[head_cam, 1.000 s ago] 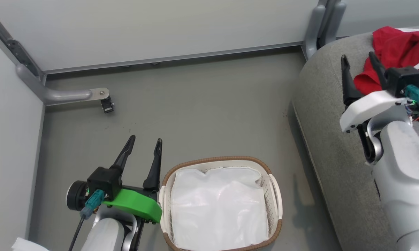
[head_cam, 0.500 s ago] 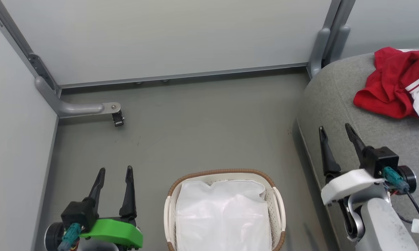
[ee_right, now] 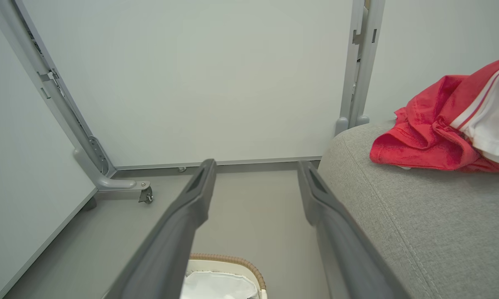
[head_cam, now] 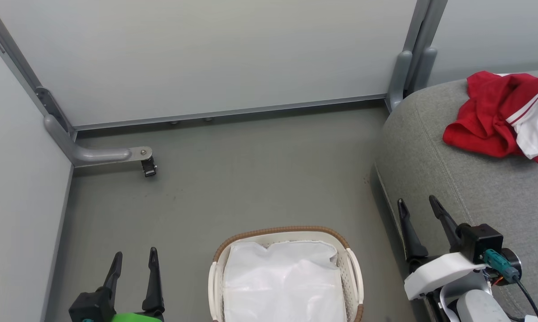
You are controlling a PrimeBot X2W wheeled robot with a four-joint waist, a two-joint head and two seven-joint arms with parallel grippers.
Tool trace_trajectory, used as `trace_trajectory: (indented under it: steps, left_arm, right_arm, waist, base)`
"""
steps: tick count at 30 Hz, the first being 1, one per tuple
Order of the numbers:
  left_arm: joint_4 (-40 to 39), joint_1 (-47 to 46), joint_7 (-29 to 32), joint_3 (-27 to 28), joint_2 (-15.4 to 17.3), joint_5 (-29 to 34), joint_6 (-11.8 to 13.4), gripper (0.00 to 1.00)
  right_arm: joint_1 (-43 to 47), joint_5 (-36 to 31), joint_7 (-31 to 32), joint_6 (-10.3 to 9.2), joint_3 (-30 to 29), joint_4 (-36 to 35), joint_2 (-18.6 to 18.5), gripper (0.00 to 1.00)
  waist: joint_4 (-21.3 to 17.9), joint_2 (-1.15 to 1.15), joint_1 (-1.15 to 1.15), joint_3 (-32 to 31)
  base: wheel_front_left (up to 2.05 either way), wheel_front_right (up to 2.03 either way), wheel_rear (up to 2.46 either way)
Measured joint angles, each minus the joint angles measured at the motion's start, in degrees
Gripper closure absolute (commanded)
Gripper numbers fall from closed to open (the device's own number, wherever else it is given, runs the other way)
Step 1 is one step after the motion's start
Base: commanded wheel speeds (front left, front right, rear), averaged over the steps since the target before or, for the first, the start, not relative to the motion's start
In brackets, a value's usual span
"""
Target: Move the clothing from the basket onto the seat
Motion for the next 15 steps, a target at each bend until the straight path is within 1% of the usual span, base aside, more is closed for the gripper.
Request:
trace_trajectory:
  steps: [15]
  left_arm:
    - [-0.24, 0.76, 0.0, 0.47, -0.03, -0.16, -0.02, 0.0]
  right_arm:
    - [0.81, 0.41, 0.0, -0.01, 1.58, 0.01, 0.0, 0.0]
  waist:
    - [0.7, 0.0, 0.0, -0.59]
  base:
    - [0.0, 0.0, 0.0]
